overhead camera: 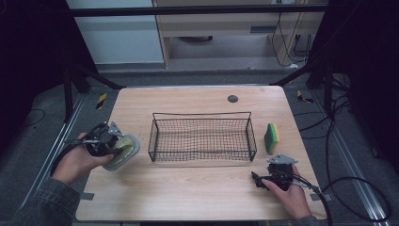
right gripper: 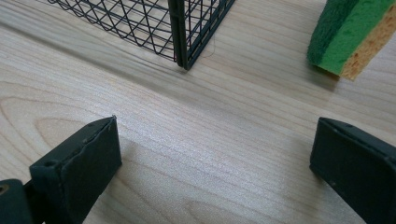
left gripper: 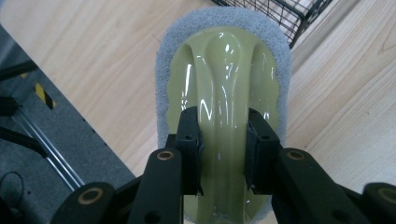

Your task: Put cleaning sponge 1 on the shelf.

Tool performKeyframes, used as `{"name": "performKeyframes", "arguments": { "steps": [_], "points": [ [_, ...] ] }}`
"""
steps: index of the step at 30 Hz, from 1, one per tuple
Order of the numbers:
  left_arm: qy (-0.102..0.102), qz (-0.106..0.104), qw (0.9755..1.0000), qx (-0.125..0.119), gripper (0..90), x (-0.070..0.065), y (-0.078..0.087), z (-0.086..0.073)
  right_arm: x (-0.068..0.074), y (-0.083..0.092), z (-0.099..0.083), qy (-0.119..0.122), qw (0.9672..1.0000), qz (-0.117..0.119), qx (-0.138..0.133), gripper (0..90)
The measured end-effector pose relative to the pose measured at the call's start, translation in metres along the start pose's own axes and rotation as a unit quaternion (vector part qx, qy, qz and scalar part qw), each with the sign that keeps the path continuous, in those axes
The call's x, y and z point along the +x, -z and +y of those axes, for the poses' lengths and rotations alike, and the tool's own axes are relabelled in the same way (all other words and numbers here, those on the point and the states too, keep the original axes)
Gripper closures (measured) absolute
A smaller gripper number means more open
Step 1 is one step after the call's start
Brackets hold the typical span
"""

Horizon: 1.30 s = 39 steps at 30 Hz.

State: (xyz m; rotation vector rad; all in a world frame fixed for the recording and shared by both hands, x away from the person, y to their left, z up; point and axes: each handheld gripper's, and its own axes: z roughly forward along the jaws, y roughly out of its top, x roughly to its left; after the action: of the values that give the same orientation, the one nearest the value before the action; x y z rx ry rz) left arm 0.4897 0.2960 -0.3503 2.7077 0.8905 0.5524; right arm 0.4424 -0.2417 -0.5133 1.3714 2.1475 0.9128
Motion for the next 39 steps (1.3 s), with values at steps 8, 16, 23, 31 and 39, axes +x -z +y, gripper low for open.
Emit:
{"name": "performKeyframes", "arguments": {
  "steps": [8, 16, 23, 31, 39],
  "points": [
    [-0.015, 0.014, 0.9995, -0.026, 70.5, 0.007, 0.015, 0.014, 0.000, 0.000, 0.000, 0.000, 1.0000, -0.002, -0.001, 2.1],
    [-0.029, 0.017, 0.9992, -0.023, 70.5, 0.008, 0.014, 0.023, 0.000, 0.000, 0.000, -0.001, 1.0000, -0.002, -0.001, 2.1],
    [-0.039, 0.023, 0.9984, -0.033, 70.5, 0.011, 0.014, 0.028, 0.000, 0.000, 0.000, -0.002, 1.0000, -0.003, -0.001, 2.1],
    [-0.055, 0.027, 0.9972, -0.044, 70.5, 0.010, 0.017, 0.038, 0.000, -0.001, 0.000, 0.000, 1.0000, -0.001, -0.001, 2.1],
    [-0.093, 0.036, 0.9931, -0.062, 70.5, -0.002, 0.026, 0.060, 0.000, -0.001, 0.000, 0.000, 1.0000, -0.001, -0.001, 2.1]
  ]
}}
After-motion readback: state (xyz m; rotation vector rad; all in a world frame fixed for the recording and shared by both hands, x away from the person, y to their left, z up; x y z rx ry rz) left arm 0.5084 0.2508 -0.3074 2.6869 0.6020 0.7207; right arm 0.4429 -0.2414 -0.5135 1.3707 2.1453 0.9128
